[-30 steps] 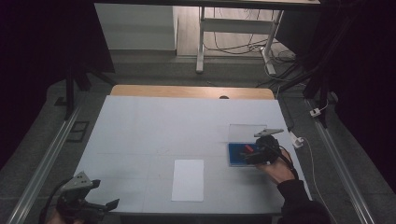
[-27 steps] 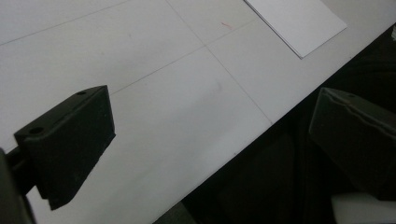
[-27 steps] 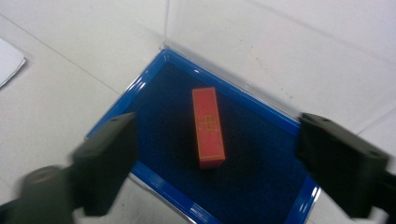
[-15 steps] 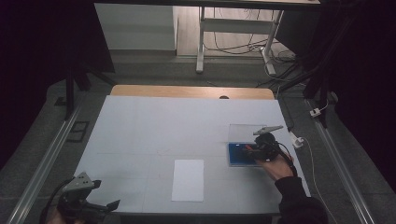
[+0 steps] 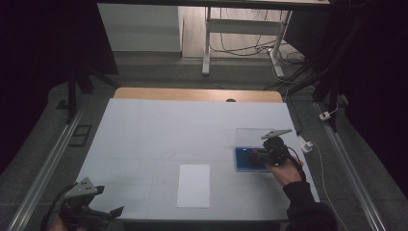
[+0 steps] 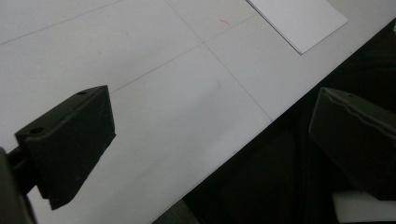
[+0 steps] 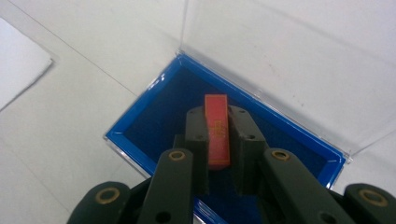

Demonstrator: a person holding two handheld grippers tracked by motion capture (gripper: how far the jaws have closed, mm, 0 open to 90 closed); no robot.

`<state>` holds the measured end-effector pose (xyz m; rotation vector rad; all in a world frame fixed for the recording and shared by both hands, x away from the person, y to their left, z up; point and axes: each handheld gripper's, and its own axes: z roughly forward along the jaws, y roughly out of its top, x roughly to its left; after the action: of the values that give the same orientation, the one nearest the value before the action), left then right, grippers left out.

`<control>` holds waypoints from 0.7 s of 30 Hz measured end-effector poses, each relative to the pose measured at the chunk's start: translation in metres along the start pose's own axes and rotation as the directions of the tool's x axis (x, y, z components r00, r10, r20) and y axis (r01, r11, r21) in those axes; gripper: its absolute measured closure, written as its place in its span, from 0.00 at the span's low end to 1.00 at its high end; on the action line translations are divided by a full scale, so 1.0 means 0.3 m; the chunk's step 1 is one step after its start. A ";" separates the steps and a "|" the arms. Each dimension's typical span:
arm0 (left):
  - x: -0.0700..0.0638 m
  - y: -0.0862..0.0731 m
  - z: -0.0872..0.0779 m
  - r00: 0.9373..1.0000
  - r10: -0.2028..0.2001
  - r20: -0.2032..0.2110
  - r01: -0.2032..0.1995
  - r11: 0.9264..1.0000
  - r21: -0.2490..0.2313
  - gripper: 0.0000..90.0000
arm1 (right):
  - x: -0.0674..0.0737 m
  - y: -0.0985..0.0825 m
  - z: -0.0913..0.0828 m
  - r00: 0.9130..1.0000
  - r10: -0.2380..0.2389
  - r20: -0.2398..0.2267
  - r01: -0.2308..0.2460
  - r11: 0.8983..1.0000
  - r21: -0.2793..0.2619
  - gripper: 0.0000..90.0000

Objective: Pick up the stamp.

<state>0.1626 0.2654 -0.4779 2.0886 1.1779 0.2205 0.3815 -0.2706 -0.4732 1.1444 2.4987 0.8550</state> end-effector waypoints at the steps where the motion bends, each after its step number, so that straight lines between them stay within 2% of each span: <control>1: 0.000 0.000 0.000 1.000 -0.001 0.002 0.001 1.000 0.000 0.00 | 0.002 0.002 -0.004 1.000 -0.008 0.001 0.008 1.000 -0.003 0.88; 5: 0.000 -0.001 -0.001 1.000 -0.001 0.001 0.001 1.000 -0.004 0.01 | 0.009 0.006 -0.017 1.000 -0.023 -0.001 0.023 1.000 -0.020 0.88; 21: 0.001 -0.008 -0.009 1.000 -0.009 0.006 0.009 1.000 -0.016 0.01 | 0.025 0.003 -0.075 1.000 -0.015 -0.023 0.012 0.996 -0.088 0.88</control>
<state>0.1598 0.2677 -0.4775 2.0684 1.1785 0.2190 0.3668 -0.2737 -0.4548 1.0937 2.4582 0.9708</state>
